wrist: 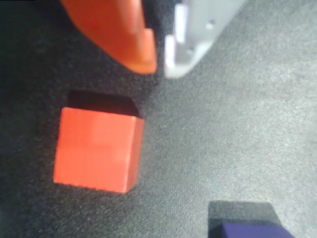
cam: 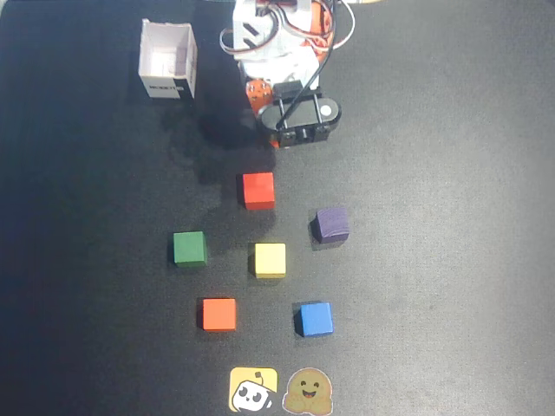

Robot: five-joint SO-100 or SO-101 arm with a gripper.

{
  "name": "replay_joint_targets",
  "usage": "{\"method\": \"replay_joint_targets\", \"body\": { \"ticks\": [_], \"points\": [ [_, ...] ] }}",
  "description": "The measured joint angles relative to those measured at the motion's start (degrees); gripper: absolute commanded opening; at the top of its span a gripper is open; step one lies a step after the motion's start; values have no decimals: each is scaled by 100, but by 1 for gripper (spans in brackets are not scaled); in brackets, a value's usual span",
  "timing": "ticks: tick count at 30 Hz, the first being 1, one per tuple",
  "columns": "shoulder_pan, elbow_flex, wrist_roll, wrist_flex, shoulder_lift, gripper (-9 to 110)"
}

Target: Put the purple cube on top of the blue cube.

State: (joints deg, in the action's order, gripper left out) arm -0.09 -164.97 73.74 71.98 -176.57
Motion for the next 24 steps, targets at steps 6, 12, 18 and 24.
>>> {"method": "replay_joint_targets", "body": {
  "ticks": [6,12,18,24],
  "points": [
    [0,0,0,0,0,0],
    [-70,0,220,0,0,9],
    [-334,0,466,-229,-9,13],
    [-721,123,791,-396,220,13]
  ]
}}
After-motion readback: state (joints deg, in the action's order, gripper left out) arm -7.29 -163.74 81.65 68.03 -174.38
